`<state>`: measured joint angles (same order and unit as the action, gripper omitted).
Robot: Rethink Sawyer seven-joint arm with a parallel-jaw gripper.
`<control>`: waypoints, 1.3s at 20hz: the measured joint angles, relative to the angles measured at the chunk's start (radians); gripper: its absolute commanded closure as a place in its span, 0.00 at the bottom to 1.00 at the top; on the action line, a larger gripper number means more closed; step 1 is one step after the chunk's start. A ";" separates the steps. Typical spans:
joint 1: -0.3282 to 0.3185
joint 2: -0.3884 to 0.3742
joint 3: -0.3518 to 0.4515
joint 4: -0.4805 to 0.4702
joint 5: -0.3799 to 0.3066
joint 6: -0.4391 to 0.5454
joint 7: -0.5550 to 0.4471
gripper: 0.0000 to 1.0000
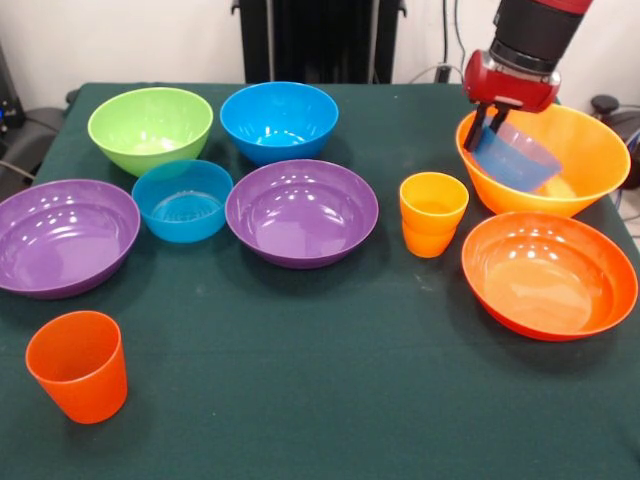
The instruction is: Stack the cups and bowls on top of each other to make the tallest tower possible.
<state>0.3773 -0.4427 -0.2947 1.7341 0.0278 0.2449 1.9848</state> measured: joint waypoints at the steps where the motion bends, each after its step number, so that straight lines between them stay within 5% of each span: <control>1: 0.000 0.003 0.000 0.000 0.000 -0.006 0.000 1.00; 26: 0.000 0.015 0.000 0.000 0.000 -0.036 0.000 1.00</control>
<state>0.3773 -0.4277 -0.2947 1.7341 0.0278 0.2091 1.9850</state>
